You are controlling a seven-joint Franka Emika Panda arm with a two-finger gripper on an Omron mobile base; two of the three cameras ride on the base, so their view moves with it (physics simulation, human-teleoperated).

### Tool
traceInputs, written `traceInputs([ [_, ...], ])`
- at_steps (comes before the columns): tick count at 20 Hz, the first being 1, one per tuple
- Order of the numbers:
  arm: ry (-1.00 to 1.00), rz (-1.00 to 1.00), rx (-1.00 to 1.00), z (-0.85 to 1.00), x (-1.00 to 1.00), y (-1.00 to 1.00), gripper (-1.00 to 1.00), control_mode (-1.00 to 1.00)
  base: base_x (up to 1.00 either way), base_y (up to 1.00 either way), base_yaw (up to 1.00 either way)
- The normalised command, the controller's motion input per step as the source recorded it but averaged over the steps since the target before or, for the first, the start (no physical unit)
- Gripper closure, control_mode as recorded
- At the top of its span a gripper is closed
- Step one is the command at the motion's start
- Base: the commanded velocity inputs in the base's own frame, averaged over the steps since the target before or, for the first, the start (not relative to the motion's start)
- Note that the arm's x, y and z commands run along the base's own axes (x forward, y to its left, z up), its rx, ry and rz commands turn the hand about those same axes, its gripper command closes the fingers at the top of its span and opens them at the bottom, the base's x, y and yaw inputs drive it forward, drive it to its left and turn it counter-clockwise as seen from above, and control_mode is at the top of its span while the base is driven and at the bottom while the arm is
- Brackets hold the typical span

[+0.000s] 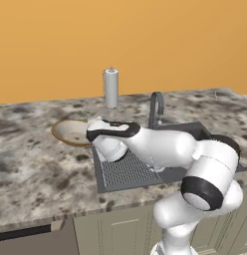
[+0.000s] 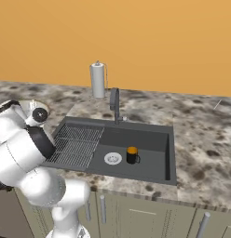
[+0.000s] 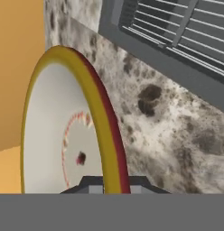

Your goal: Pick the mug and place it in the sink. Pick the bowl and place it in the open cabinet and then close the cabinet.

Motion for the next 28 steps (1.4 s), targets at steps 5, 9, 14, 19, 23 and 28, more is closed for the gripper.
traceInputs([
  [5,0.06,0.01,0.09,0.89,-0.48,-0.45,1.00,-1.00,0.00,0.00,0.00],
  [9,0.07,-0.05,0.05,0.92,-0.40,-0.45,1.00,-1.00,0.00,0.00,0.00],
  [14,0.01,-0.11,0.00,0.58,-0.54,-0.42,1.00,-1.00,0.00,0.00,0.00],
  [19,0.02,-0.04,-0.02,0.24,-0.61,-0.29,1.00,-1.00,0.00,0.00,0.00],
  [23,0.02,0.07,-0.01,-0.03,-0.55,-0.69,1.00,-1.00,0.00,0.00,0.00],
  [28,0.02,0.03,-0.03,0.11,-0.80,-0.60,1.00,-1.00,0.00,0.00,0.00],
])
